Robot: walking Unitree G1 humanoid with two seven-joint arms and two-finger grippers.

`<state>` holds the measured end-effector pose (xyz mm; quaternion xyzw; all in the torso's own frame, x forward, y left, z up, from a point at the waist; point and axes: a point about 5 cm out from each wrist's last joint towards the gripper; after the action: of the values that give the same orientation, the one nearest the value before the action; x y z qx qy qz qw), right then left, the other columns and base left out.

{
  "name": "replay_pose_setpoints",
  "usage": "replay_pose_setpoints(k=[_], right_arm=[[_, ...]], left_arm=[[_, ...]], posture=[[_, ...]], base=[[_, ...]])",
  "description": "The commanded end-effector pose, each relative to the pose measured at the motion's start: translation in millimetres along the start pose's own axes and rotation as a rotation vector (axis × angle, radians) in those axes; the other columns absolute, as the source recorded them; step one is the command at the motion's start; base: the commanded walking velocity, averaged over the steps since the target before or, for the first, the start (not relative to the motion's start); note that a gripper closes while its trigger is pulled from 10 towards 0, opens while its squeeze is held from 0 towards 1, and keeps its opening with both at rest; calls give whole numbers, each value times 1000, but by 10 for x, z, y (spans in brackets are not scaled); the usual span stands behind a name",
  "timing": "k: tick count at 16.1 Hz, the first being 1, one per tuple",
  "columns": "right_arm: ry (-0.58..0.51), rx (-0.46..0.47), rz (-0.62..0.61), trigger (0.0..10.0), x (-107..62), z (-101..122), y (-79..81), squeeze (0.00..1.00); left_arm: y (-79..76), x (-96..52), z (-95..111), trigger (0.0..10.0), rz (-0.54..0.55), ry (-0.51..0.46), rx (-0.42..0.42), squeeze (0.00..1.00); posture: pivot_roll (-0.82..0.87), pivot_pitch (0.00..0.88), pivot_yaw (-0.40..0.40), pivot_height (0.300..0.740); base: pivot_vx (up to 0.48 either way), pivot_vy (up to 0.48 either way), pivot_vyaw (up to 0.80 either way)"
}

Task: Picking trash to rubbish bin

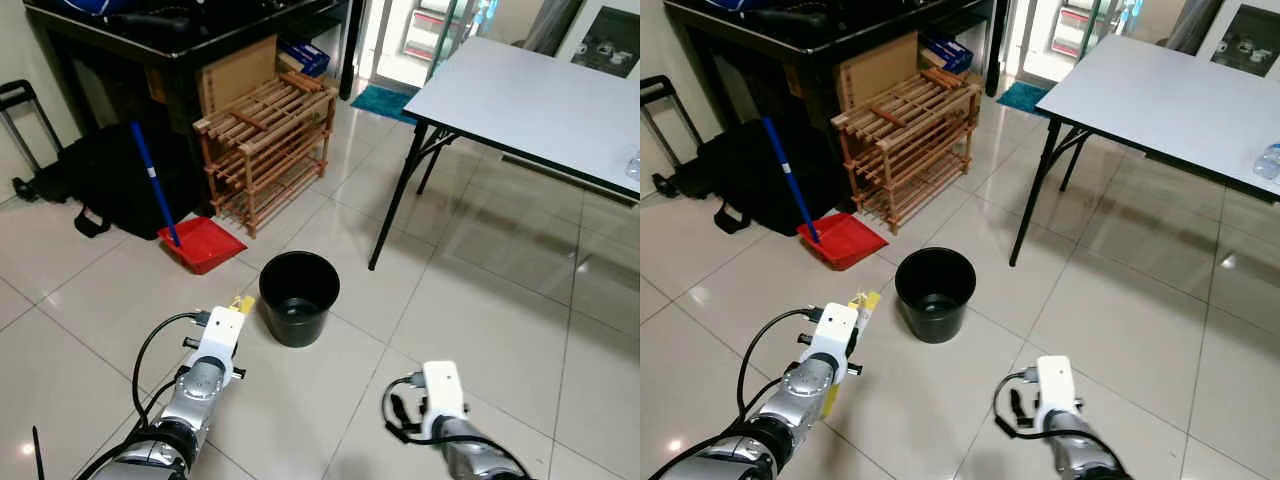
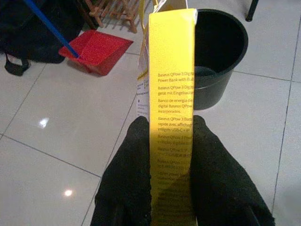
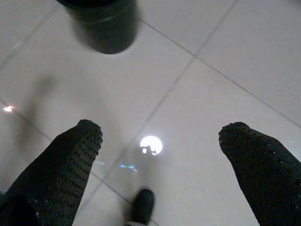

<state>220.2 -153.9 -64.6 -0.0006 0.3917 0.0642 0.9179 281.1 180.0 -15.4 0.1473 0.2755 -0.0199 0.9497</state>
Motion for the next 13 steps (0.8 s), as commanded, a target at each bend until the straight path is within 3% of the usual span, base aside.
replay_pose_setpoints(k=[1,4,13], right_arm=[[-19,-9,9,10000,10,53,7,0],[-65,6,18,10000,28,166,10,0],[-88,-21,21,10000,36,224,14,0]], left_arm=[[-13,-11,-39,10000,5,10,24,0],[-14,-16,-62,10000,13,19,27,0],[-29,-25,-82,10000,13,18,30,0]], posture=[[13,35,-68,740],[8,32,-66,740],[14,14,-70,740]], base=[[480,0,0],[480,0,0],[480,0,0]])
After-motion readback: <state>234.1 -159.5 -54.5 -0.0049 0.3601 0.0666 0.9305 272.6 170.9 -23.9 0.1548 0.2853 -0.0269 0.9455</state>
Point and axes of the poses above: a point about 5 cm out from each wrist's last joint towards the gripper, its own x axis pointing out of the wrist towards the gripper, its own z axis along the axis of the wrist's last joint, y = z × x, and after that the axes turned 2 degrees about -x, right-handed
